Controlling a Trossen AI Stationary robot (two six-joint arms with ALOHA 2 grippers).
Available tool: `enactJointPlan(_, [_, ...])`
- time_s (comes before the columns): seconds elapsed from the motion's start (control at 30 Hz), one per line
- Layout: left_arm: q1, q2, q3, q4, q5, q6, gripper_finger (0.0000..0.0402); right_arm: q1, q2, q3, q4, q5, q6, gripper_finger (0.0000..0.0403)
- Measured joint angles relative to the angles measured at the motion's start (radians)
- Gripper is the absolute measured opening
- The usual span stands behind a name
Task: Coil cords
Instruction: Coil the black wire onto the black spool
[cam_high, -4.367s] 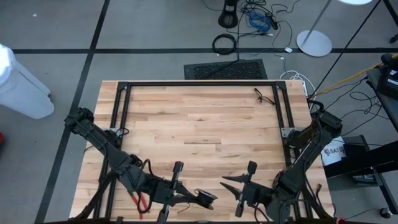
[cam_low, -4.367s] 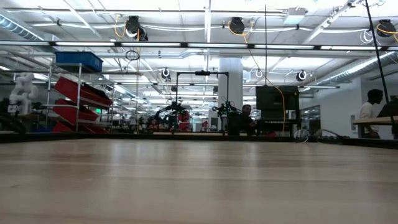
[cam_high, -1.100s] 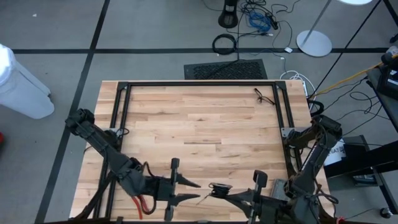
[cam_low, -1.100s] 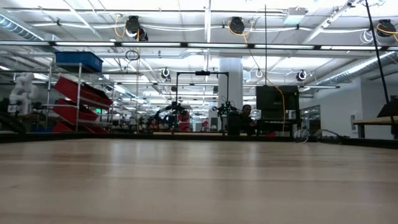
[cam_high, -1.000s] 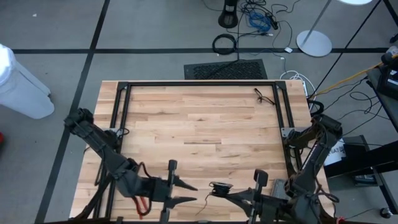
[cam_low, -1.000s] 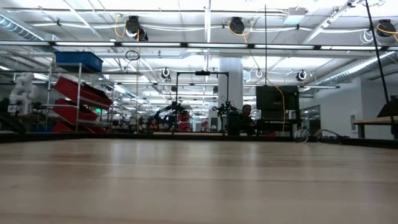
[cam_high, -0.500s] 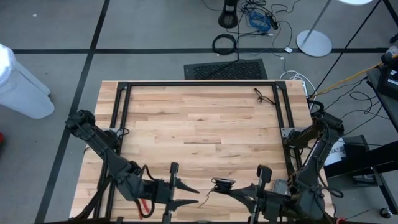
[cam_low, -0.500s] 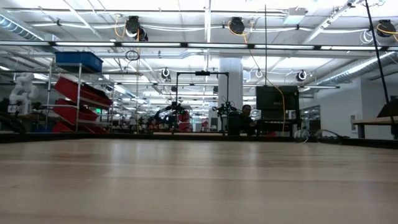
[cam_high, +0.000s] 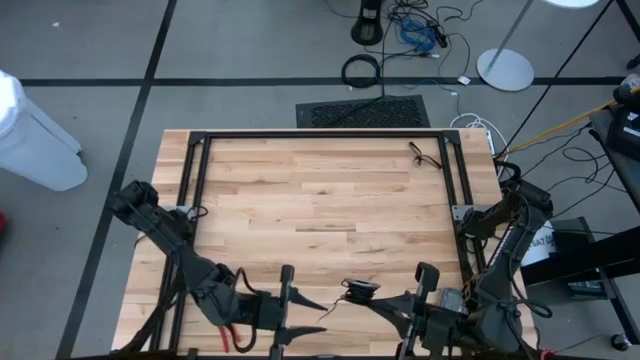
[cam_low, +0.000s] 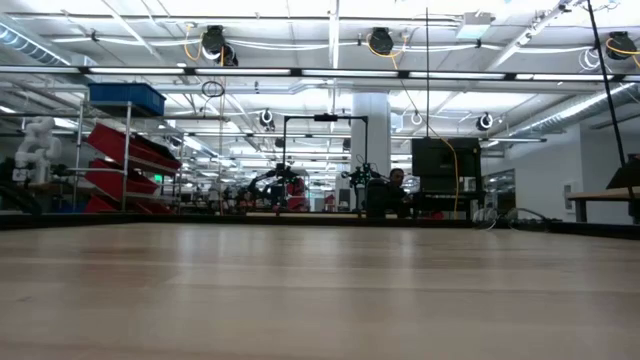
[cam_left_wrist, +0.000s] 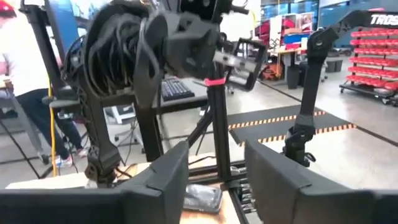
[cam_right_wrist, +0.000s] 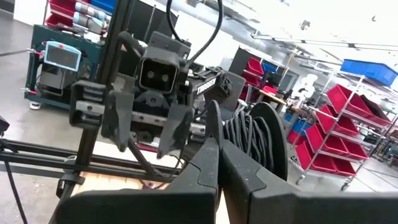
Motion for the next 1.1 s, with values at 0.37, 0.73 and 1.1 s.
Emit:
enactJointPlan(0.37, [0.011, 0.004, 0.0, -0.011, -0.085, -0.015, 0.0246, 0.0, 0.0, 0.0, -0.007, 0.0, 0.004, 0.0])
enactJointPlan(0.73, [0.032, 0.017, 0.0, -0.014, -0.051, -0.103, 0.0247, 0.0, 0.0, 0.0, -0.007, 0.001, 0.007, 0.0])
enactJointPlan(1.1, [0.064, 0.017, 0.0, -0.048, -0.007, -0.176, 0.0247, 0.0, 0.0, 0.0, -0.008, 0.001, 0.007, 0.0])
